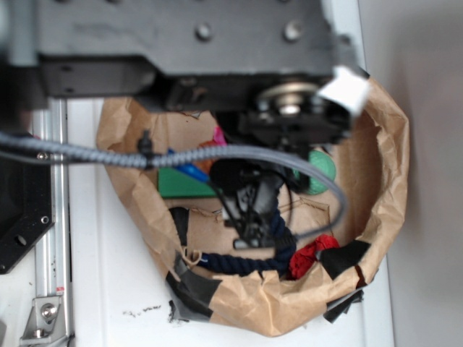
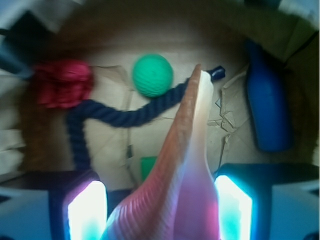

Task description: Grab the shell.

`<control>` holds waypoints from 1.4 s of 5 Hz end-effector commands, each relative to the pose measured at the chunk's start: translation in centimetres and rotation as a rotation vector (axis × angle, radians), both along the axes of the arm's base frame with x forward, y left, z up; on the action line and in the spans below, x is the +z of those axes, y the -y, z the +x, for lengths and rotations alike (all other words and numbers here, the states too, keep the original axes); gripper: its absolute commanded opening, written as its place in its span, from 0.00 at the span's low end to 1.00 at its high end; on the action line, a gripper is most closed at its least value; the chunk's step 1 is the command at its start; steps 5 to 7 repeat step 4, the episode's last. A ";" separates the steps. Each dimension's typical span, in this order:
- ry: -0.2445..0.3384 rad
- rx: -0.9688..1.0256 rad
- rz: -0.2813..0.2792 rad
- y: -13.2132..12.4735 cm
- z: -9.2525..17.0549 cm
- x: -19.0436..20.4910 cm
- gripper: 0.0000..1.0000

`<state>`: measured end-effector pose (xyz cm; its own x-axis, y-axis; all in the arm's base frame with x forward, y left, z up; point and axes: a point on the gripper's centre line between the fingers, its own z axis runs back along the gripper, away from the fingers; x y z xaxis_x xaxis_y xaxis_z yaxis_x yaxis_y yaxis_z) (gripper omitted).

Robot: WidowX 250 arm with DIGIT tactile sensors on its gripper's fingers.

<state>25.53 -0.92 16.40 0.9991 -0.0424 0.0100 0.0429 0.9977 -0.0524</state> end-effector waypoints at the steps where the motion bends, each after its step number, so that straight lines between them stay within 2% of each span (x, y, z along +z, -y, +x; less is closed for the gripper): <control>1: 0.109 0.001 0.012 -0.3 0.4 1.3 0.00; 3: 0.120 0.004 -0.006 -0.5 -0.1 2.0 0.00; 4: 0.123 0.013 0.011 -0.4 -0.1 1.8 0.00; 7: 0.123 0.013 0.011 -0.4 -0.1 1.8 0.00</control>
